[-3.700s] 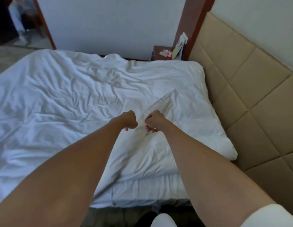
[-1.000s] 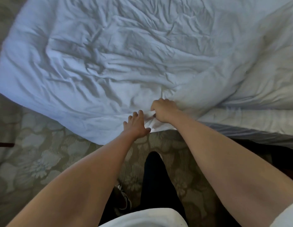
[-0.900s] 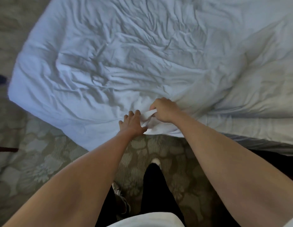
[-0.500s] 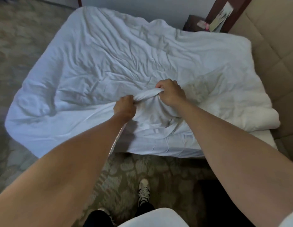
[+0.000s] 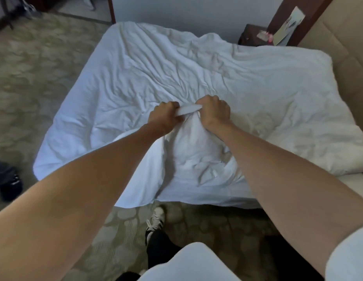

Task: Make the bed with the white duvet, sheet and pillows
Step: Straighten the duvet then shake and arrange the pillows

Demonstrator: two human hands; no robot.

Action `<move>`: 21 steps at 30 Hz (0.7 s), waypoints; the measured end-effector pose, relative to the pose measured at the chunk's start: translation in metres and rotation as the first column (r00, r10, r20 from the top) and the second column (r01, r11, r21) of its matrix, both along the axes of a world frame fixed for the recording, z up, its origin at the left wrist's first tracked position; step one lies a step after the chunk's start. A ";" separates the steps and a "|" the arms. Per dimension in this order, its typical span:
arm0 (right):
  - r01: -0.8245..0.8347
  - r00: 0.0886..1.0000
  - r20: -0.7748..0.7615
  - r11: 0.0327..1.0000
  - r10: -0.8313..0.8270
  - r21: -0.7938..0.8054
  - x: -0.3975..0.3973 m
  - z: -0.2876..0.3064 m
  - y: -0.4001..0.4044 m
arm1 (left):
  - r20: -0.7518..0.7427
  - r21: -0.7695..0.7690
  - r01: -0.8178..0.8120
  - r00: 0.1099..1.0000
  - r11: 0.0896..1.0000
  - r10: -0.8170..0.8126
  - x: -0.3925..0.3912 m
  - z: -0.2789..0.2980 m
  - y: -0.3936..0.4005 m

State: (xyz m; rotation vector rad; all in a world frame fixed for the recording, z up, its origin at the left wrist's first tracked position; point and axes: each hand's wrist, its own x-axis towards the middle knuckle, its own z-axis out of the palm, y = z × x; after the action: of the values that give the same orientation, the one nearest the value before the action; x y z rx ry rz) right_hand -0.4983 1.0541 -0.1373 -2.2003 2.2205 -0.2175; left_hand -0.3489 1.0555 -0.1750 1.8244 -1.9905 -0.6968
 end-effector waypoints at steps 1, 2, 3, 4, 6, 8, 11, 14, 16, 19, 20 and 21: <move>0.009 1.000 0.024 1.000 -0.009 -0.003 0.006 -0.005 -0.013 | 0.076 0.025 0.003 0.997 1.000 -0.005 0.008 -0.007 -0.009; 0.020 0.998 0.051 1.000 -0.020 0.000 0.009 -0.010 -0.027 | 0.148 0.047 -0.001 0.989 0.999 -0.006 0.017 -0.012 -0.017; 0.034 0.997 0.072 0.999 -0.034 0.004 0.011 -0.014 -0.041 | 0.204 0.070 -0.018 0.979 0.997 0.003 0.025 -0.019 -0.026; 0.052 0.995 0.081 0.999 -0.052 0.001 0.013 -0.018 -0.054 | 0.249 0.083 -0.040 0.968 0.996 0.018 0.033 -0.026 -0.037; 0.077 0.993 0.096 0.997 -0.075 -0.012 0.017 -0.029 -0.076 | 0.323 0.122 -0.104 0.945 0.987 0.059 0.050 -0.036 -0.057; 0.091 0.987 0.131 0.996 -0.091 0.005 0.022 -0.038 -0.095 | 0.370 0.161 -0.178 0.923 0.971 0.108 0.069 -0.044 -0.073; 0.107 0.983 0.145 0.993 -0.113 0.046 0.027 -0.047 -0.120 | 0.379 0.184 -0.205 0.917 0.961 0.123 0.087 -0.044 -0.091; 0.135 0.968 0.200 0.987 -0.151 0.092 0.035 -0.053 -0.145 | 0.331 0.221 -0.212 0.934 0.952 0.131 0.099 -0.038 -0.114; 0.159 0.959 0.213 0.977 -0.187 0.143 0.042 -0.062 -0.154 | 0.295 0.244 -0.218 0.945 0.945 0.142 0.108 -0.040 -0.131; 0.152 0.962 0.202 0.976 -0.182 0.155 0.061 -0.078 -0.159 | 0.274 0.212 -0.189 0.953 0.959 0.128 0.129 -0.049 -0.148; 0.152 0.970 0.170 0.977 -0.177 0.151 0.070 -0.082 -0.160 | 0.263 0.197 -0.178 0.957 0.964 0.123 0.140 -0.052 -0.153; 0.157 0.975 0.135 0.979 -0.175 0.132 0.079 -0.087 -0.159 | 0.240 0.181 -0.177 0.962 0.968 0.131 0.151 -0.058 -0.159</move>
State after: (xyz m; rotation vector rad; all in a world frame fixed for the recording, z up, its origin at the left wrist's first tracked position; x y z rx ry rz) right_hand -0.4193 0.8955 -0.2245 -1.8762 2.2726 -0.2311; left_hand -0.1982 0.8965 -0.2326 2.2420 -1.9441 -0.6901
